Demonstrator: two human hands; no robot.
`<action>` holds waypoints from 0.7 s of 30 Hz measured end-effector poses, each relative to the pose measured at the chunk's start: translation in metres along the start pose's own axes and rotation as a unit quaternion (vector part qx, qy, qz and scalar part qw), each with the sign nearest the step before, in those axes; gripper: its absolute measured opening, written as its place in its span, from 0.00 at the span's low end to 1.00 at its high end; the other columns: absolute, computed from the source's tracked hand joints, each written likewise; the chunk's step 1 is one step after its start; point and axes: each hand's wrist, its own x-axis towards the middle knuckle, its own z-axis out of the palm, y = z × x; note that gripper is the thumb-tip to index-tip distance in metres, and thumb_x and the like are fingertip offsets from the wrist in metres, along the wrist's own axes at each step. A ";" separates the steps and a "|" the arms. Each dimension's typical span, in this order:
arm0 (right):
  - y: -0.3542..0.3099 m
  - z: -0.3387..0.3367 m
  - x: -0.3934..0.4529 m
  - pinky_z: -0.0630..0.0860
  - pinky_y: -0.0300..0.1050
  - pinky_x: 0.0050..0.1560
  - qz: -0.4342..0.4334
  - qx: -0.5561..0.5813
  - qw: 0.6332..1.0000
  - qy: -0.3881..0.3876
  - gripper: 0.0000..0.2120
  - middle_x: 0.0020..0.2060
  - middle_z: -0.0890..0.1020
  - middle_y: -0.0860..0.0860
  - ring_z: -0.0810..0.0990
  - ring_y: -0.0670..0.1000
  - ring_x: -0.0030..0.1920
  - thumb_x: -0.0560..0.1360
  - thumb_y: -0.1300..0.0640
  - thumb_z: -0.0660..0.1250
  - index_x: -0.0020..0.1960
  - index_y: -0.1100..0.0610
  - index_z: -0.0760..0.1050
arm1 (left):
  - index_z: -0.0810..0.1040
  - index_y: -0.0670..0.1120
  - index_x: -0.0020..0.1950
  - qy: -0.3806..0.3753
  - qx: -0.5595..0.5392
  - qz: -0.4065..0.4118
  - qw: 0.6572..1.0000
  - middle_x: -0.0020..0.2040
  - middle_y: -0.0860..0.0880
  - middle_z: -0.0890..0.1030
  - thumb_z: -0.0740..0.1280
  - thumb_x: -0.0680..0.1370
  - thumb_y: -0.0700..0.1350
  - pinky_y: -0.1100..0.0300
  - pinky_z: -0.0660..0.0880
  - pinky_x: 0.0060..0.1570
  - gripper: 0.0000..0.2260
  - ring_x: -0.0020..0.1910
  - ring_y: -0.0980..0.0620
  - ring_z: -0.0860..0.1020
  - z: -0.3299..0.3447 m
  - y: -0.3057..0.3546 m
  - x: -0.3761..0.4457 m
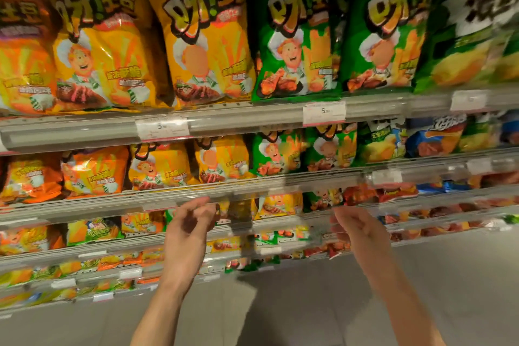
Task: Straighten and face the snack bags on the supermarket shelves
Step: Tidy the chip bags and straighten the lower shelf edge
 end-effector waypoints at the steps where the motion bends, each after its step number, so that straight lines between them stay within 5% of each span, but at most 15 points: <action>1: 0.000 -0.016 0.006 0.82 0.37 0.43 -0.001 0.003 1.000 -0.005 0.05 0.41 0.88 0.50 0.86 0.50 0.45 0.80 0.53 0.70 0.51 0.50 0.84 | 0.81 0.49 0.59 0.004 0.000 0.005 1.000 0.46 0.59 0.87 0.69 0.82 0.43 0.67 0.79 0.51 0.07 0.48 0.61 0.85 0.018 0.003 -0.006; 6: -0.001 -0.104 0.033 0.82 0.47 0.48 -0.015 -0.010 1.000 -0.012 0.06 0.41 0.88 0.51 0.87 0.51 0.43 0.78 0.51 0.71 0.46 0.44 0.86 | 0.81 0.46 0.57 0.020 -0.024 0.007 0.999 0.46 0.56 0.87 0.68 0.82 0.38 0.65 0.79 0.49 0.06 0.45 0.62 0.84 0.112 0.020 -0.035; 10: -0.004 -0.164 0.044 0.81 0.36 0.41 -0.014 -0.006 1.000 -0.002 0.06 0.42 0.88 0.50 0.87 0.48 0.42 0.77 0.47 0.71 0.48 0.47 0.86 | 0.82 0.46 0.55 0.015 -0.043 0.018 0.999 0.45 0.52 0.87 0.69 0.81 0.38 0.66 0.80 0.46 0.06 0.44 0.60 0.85 0.174 0.035 -0.053; 13: -0.006 -0.197 0.048 0.81 0.39 0.42 -0.007 -0.005 1.000 0.017 0.11 0.42 0.89 0.49 0.87 0.48 0.42 0.74 0.43 0.71 0.49 0.48 0.85 | 0.82 0.46 0.58 0.002 -0.047 0.018 0.999 0.47 0.50 0.88 0.69 0.81 0.41 0.70 0.78 0.43 0.06 0.45 0.58 0.86 0.206 0.045 -0.059; 17: -0.008 -0.223 0.058 0.79 0.48 0.48 -0.001 -0.010 0.999 0.042 0.05 0.41 0.89 0.49 0.87 0.47 0.42 0.80 0.52 0.70 0.48 0.50 0.85 | 0.82 0.51 0.57 -0.016 -0.040 0.038 0.998 0.47 0.57 0.87 0.69 0.81 0.44 0.70 0.78 0.44 0.06 0.47 0.61 0.85 0.236 0.055 -0.056; 21: -0.022 -0.238 0.064 0.79 0.37 0.42 0.000 -0.009 0.998 0.067 0.05 0.40 0.88 0.49 0.87 0.50 0.42 0.80 0.56 0.69 0.48 0.52 0.84 | 0.83 0.53 0.54 -0.041 -0.054 0.035 0.997 0.49 0.56 0.87 0.70 0.81 0.44 0.59 0.79 0.54 0.05 0.51 0.56 0.85 0.256 0.059 -0.043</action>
